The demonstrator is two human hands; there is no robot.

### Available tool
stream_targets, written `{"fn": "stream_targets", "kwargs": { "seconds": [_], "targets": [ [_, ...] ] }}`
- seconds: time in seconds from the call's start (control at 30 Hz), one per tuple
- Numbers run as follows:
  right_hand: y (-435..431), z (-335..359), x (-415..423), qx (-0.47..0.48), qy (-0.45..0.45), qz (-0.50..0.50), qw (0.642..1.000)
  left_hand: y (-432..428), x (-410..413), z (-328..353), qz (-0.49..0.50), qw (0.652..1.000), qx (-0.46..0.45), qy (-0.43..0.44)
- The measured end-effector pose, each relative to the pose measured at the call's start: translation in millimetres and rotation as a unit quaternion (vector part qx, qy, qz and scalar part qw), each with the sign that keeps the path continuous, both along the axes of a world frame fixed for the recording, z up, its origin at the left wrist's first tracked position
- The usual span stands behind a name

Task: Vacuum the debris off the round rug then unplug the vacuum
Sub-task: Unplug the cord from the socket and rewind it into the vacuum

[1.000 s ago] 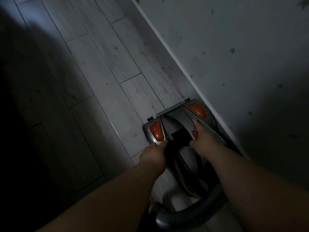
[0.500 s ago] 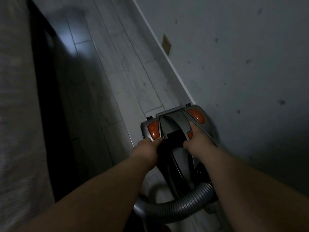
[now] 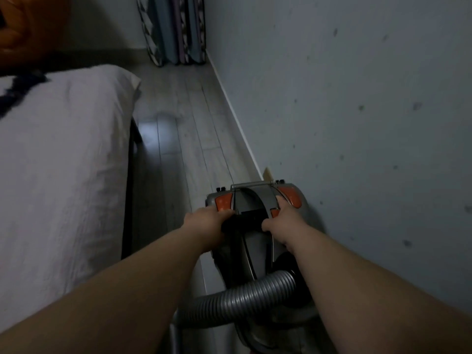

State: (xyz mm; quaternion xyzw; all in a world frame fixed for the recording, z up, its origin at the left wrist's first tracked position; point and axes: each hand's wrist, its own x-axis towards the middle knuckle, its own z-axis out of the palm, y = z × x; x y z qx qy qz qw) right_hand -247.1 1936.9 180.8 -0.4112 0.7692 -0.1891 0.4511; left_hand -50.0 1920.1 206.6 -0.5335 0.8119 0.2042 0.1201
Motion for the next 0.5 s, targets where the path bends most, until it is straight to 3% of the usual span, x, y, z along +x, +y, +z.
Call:
{"fn": "stream_targets", "kwargs": {
  "seconds": [0.5],
  "targets": [
    [-224.3,63.6,21.1,0.001,-0.048,0.027,0.998,-183.2,15.1,51.5,0.100,0.990,-0.096,-0.013]
  ]
}}
